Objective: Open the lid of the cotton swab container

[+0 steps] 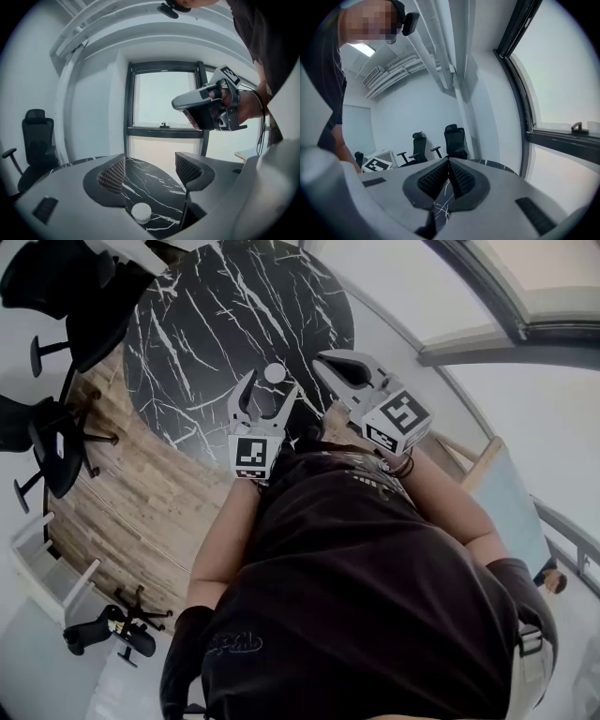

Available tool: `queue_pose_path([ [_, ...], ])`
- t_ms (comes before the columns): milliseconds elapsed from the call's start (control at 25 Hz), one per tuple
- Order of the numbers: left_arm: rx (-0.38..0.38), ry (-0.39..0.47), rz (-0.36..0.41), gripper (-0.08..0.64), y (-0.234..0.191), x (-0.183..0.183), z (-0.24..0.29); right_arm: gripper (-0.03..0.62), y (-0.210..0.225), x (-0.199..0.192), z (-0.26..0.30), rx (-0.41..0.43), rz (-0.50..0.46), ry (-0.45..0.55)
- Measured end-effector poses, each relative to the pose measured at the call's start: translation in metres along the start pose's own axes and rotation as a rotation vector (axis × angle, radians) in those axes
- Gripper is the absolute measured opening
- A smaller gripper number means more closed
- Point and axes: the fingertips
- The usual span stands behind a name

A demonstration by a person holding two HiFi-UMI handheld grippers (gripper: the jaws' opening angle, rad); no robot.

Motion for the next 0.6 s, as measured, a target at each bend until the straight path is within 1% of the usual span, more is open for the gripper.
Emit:
queue_pose_path([
  [200,-0.01,-0.011,-0.007,0.353,-0.008,-0.026,0.015,0.023,0.006,-0.002,0.004,-0.014,0.005,-0.007],
  [400,-0.044,-0.027,-0.008,0.381,0.001,-0.057,0.03,0.023,0.009,-0.009,0.004,-0.025,0.01,-0.015],
  [600,-0.026,-0.076,-0.024,0.39,-0.002,-0.089,0.04,0.023,0.01,-0.016,0.003,-0.027,0.013,-0.029],
])
Point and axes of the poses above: the fingertips, and each gripper's own axes: z forward along the fingers, y to its right, x out of its top
